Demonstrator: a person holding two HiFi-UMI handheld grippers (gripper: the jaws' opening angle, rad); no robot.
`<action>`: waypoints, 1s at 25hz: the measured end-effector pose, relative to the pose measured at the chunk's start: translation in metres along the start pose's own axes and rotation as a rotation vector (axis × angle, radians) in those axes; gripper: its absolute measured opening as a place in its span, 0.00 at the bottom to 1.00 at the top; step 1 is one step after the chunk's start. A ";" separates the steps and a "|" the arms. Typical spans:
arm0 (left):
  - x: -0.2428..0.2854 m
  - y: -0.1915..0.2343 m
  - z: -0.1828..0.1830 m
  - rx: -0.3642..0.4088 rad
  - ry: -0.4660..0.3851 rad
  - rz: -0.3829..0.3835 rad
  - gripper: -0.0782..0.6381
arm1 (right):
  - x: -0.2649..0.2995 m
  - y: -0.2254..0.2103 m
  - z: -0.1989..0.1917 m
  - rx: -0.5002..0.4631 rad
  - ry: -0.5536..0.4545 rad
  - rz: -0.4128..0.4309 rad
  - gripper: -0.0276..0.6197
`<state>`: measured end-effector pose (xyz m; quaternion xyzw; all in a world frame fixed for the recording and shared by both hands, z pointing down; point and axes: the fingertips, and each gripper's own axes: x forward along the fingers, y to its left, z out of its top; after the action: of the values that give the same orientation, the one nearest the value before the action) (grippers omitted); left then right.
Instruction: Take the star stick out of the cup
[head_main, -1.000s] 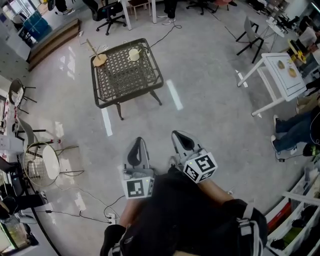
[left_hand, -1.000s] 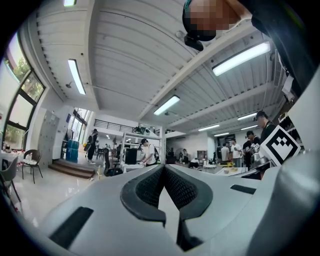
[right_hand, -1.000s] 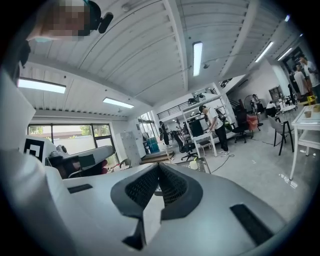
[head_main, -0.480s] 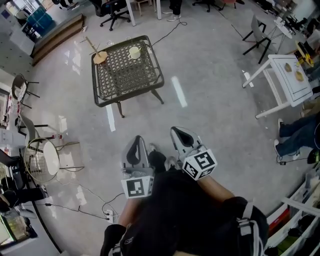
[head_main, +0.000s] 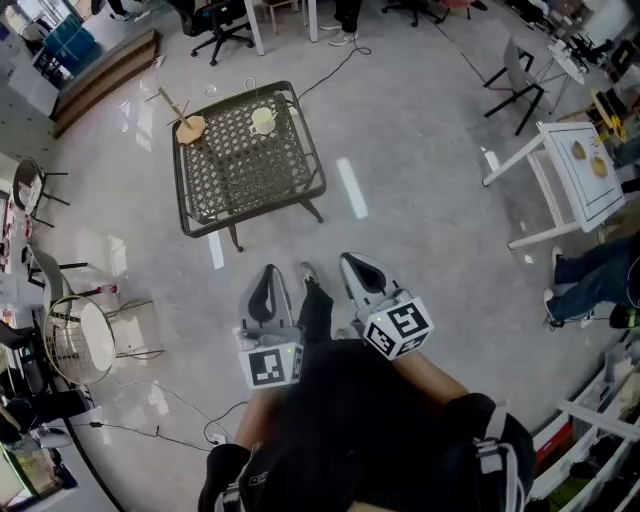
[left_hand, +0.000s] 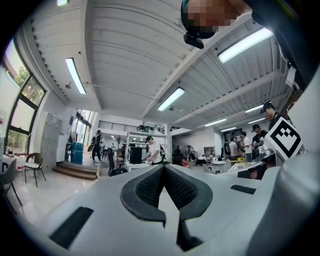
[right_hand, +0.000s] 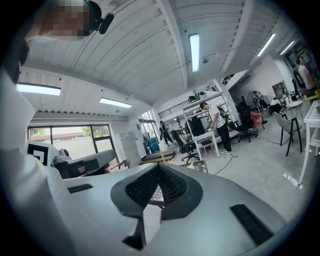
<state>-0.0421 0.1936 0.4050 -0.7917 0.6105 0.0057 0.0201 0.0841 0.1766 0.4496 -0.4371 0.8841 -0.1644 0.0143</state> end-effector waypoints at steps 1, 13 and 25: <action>0.014 0.007 0.001 0.001 -0.005 0.000 0.13 | 0.011 -0.006 0.004 -0.002 -0.001 -0.003 0.06; 0.163 0.100 0.003 0.001 -0.026 -0.005 0.13 | 0.166 -0.051 0.053 -0.018 0.008 -0.011 0.06; 0.260 0.143 -0.038 0.011 0.021 -0.050 0.13 | 0.259 -0.092 0.066 -0.007 0.035 -0.062 0.06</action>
<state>-0.1146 -0.0958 0.4306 -0.8066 0.5908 -0.0064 0.0182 0.0061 -0.0947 0.4453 -0.4613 0.8709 -0.1694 -0.0080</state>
